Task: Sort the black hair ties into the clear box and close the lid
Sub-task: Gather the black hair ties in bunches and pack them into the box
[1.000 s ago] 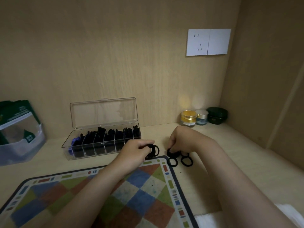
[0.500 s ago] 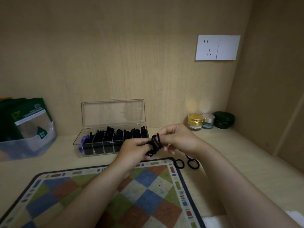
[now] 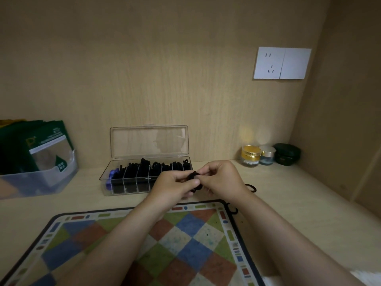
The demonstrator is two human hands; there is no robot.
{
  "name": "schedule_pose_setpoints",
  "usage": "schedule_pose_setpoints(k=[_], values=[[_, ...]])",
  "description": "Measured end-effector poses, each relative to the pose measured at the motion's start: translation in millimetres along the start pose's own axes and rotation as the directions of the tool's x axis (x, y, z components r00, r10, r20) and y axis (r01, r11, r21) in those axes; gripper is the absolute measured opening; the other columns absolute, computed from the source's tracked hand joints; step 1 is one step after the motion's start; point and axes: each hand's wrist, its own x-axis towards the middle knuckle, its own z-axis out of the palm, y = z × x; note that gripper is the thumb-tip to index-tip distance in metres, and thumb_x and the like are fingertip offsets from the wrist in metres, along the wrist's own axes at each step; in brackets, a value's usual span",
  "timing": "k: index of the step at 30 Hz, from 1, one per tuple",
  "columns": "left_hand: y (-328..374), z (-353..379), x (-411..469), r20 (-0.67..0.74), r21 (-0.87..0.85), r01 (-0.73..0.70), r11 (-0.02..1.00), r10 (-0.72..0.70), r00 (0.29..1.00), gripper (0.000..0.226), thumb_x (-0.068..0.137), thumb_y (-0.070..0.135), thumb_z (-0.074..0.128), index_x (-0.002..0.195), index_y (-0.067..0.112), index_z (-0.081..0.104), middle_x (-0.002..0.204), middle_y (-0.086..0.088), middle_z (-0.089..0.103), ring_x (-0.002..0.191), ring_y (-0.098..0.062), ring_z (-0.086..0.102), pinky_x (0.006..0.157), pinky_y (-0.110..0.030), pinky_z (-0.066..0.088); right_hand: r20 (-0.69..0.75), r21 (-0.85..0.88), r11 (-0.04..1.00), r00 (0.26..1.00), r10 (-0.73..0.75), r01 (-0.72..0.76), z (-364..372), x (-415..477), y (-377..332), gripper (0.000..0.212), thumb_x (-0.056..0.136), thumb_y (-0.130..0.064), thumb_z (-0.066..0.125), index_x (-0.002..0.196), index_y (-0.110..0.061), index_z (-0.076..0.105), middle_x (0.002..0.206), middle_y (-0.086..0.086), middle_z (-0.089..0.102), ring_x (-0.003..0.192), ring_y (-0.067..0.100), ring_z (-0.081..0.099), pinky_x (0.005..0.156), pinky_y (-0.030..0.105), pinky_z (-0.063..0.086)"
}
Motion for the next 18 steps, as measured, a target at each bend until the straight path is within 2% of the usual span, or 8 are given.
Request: schedule_pose_setpoints(k=[3, 6, 8, 11, 14, 18], values=[[4.8, -5.3, 0.5, -0.017, -0.04, -0.003, 0.999, 0.003, 1.0, 0.029, 0.092, 0.01, 0.067, 0.12, 0.016, 0.069, 0.105, 0.005, 0.07, 0.089, -0.013, 0.074, 0.072, -0.018, 0.059, 0.017, 0.025, 1.0, 1.0, -0.018, 0.018, 2.5, -1.4, -3.8, 0.002, 0.084, -0.014, 0.078, 0.084, -0.014, 0.076, 0.072, 0.002, 0.071, 0.054, 0.009, 0.06, 0.052, 0.028, 0.054], [9.9, -14.1, -0.6, 0.022, -0.045, -0.036, 0.998, 0.037, 0.999, 0.027, 0.092, 0.009, 0.067, 0.115, 0.022, 0.071, 0.104, 0.008, 0.07, 0.092, -0.01, 0.073, 0.071, -0.017, 0.058, 0.007, 0.091, 0.996, 1.0, 0.003, -0.003, 3.8, -1.9, -9.5, 0.01, 0.083, -0.014, 0.079, 0.091, -0.013, 0.073, 0.078, 0.003, 0.069, 0.052, 0.01, 0.058, 0.048, 0.026, 0.052], [11.5, -19.2, -1.4, 0.049, -0.031, -0.065, 0.997, 0.066, 0.997, 0.027, 0.093, 0.008, 0.066, 0.109, 0.028, 0.071, 0.105, 0.006, 0.072, 0.094, -0.009, 0.072, 0.074, -0.018, 0.058, 0.026, 0.148, 0.988, 0.999, 0.033, -0.036, 5.1, -2.2, -12.5, 0.025, 0.084, -0.014, 0.078, 0.106, -0.013, 0.067, 0.093, 0.01, 0.068, 0.057, 0.014, 0.061, 0.047, 0.027, 0.053], [11.8, -26.2, 0.3, 0.058, -0.035, -0.08, 0.996, 0.082, 0.995, 0.028, 0.092, 0.003, 0.066, 0.116, 0.018, 0.068, 0.106, -0.007, 0.075, 0.091, -0.013, 0.073, 0.073, -0.02, 0.059, 0.146, 0.266, 0.953, 0.984, 0.107, -0.143, 5.6, -4.2, -15.8, 0.042, 0.089, -0.016, 0.073, 0.128, -0.014, 0.058, 0.106, 0.014, 0.066, 0.069, 0.018, 0.069, 0.048, 0.03, 0.054], [12.1, -32.7, 0.2, 0.03, -0.053, -0.097, 0.994, 0.098, 0.995, 0.027, 0.089, 0.0, 0.069, 0.115, 0.006, 0.067, 0.102, -0.012, 0.075, 0.085, -0.014, 0.073, 0.069, -0.019, 0.057, 0.26, 0.306, 0.936, 0.961, 0.096, -0.176, 3.8, -6.6, -21.7, 0.026, 0.093, -0.016, 0.067, 0.119, -0.009, 0.07, 0.102, 0.016, 0.073, 0.074, 0.017, 0.068, 0.054, 0.029, 0.056], [16.4, -40.9, -2.0, 0.008, -0.11, -0.127, 0.986, 0.129, 0.992, 0.022, 0.088, 0.001, 0.069, 0.105, 0.015, 0.075, 0.102, -0.004, 0.076, 0.088, -0.012, 0.074, 0.071, -0.02, 0.058, 0.243, 0.329, 0.926, 0.964, 0.108, -0.187, 8.2, -2.3, -32.1, 0.019, 0.091, -0.015, 0.069, 0.105, -0.004, 0.075, 0.088, 0.013, 0.075, 0.074, 0.017, 0.068, 0.057, 0.027, 0.058]])
